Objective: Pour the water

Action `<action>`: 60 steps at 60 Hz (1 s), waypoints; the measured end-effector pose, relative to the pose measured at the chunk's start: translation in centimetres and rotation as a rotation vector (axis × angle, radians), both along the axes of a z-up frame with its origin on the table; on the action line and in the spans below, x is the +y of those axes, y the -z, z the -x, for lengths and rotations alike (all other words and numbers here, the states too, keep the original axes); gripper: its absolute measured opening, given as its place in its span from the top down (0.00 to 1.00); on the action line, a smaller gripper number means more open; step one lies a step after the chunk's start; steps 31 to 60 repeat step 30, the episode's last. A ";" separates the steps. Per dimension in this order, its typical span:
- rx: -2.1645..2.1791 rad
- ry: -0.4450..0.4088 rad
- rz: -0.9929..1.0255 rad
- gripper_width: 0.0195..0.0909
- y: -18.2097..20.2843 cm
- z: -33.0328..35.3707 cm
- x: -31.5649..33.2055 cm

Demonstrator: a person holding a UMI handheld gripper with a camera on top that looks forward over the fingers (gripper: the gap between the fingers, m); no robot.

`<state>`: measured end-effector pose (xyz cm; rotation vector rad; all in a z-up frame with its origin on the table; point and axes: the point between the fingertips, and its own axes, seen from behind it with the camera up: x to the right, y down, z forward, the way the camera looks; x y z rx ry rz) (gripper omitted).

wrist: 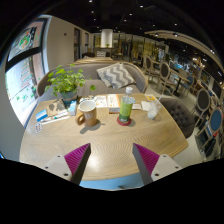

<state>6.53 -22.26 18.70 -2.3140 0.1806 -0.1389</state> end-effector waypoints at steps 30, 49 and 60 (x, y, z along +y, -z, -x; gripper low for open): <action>-0.044 -0.012 -0.033 0.08 -3.5 -0.2 -2.1; -0.044 -0.012 -0.033 0.08 -3.5 -0.2 -2.1; -0.044 -0.012 -0.033 0.08 -3.5 -0.2 -2.1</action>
